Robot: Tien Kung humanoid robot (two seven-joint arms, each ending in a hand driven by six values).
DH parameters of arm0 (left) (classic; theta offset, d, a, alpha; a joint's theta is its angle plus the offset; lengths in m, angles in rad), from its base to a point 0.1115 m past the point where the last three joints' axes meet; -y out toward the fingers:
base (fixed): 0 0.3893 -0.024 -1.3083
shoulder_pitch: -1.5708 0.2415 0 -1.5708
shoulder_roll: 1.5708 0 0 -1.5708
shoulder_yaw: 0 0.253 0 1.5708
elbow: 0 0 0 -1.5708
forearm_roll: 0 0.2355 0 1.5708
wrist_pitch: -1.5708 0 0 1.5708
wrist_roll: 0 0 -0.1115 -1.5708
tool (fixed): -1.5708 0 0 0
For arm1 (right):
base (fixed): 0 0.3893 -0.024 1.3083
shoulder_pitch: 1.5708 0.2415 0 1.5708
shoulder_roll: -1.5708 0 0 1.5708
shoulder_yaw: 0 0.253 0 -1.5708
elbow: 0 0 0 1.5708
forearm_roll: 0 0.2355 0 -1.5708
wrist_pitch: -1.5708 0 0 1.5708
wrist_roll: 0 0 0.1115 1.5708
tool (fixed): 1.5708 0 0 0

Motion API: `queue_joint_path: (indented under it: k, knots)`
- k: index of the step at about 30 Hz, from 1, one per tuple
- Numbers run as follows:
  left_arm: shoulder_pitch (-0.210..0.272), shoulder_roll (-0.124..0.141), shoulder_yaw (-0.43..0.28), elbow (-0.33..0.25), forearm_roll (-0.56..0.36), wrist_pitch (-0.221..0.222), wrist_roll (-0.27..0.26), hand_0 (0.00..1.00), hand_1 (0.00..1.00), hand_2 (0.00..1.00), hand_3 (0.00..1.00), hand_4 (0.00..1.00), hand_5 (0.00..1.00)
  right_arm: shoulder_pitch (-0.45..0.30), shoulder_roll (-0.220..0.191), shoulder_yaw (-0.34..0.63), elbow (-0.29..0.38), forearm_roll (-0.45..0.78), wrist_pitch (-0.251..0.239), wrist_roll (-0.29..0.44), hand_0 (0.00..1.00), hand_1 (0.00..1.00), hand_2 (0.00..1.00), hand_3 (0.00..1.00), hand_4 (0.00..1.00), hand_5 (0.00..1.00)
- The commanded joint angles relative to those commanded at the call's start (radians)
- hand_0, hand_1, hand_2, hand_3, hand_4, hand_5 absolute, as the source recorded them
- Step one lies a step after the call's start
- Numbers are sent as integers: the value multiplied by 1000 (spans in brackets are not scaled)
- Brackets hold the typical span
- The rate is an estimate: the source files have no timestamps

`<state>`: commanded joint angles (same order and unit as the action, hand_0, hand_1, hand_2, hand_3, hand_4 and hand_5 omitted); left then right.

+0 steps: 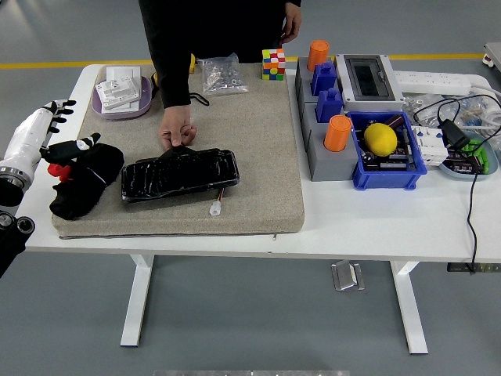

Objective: Pick the rag up,wipe the panel,place it on the desk

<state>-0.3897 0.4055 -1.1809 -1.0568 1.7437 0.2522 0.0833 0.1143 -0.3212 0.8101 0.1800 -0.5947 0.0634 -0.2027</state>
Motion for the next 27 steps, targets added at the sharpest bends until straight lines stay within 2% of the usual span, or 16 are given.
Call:
queue_joint_path:
  k: [6, 21, 27]
  knots:
    - [-8, -14, 14, 48, 6, 7, -3, 651, 795, 845, 876, 823, 372, 0, 0, -30, 0, 25, 1, 12, 720, 648, 681, 586, 969, 563]
    - [-52, -61, 89, 262, -47, 50, -35, 651, 792, 839, 872, 853, 407, 2, -5, -47, 0, 33, 4, 9, 720, 647, 681, 586, 968, 562]
    - [-60, -77, 114, 301, -70, 63, -44, 641, 790, 838, 866, 855, 409, 2, -7, -56, 0, 39, 5, 8, 720, 648, 681, 585, 968, 563]
